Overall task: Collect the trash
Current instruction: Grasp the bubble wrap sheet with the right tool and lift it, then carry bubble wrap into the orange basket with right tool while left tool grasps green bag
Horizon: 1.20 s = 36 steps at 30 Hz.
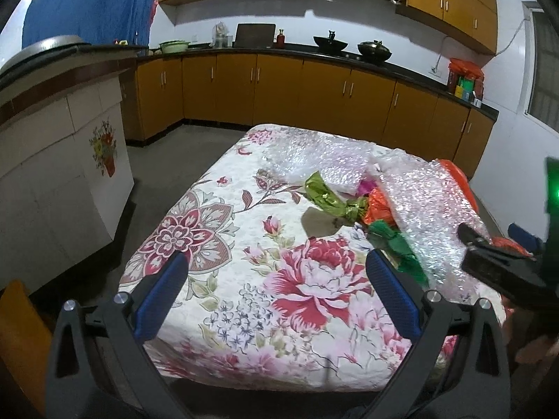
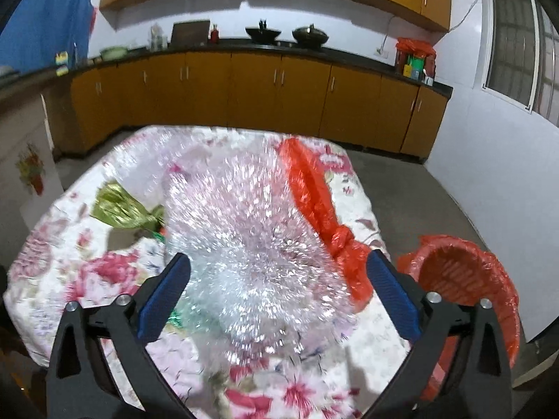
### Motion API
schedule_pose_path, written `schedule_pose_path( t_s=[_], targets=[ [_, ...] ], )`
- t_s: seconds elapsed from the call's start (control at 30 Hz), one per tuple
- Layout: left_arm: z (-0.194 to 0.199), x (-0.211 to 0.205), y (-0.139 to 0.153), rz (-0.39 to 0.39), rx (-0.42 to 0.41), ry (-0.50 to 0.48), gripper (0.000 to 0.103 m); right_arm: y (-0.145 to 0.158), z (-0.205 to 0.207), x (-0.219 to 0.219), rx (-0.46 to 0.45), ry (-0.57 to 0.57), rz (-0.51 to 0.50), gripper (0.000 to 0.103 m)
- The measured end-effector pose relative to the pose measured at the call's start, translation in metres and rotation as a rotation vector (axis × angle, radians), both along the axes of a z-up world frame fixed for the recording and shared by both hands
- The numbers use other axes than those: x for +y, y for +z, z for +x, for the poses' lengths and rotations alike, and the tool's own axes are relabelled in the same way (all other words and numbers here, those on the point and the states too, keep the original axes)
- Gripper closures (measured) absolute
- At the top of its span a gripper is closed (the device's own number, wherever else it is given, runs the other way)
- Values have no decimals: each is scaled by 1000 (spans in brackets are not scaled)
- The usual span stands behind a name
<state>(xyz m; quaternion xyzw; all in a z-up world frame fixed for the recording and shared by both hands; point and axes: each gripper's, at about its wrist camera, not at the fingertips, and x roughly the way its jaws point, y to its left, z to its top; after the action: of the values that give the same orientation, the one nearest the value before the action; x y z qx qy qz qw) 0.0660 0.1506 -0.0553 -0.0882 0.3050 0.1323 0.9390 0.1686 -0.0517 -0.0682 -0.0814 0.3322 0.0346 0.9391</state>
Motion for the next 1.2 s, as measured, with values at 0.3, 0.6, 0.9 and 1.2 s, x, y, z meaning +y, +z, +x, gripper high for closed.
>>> schedule_pose_path(
  t_s=[0.3,0.6,0.9,1.2],
  targets=[
    [24,5,-14,-20,16,-9,4,-41,21,8,140,45,-7,74],
    [43,-6,-15,-13,0,-40,4,-7,-7,-11,30,86,122,86],
    [79,-47,-19,-41,-15,-194,4,33,-30,-57,-104,-16,160,86],
    [148,-104,-60,-112,160,-294,25,25,-38,-108,-92,-144,170,86]
  ],
)
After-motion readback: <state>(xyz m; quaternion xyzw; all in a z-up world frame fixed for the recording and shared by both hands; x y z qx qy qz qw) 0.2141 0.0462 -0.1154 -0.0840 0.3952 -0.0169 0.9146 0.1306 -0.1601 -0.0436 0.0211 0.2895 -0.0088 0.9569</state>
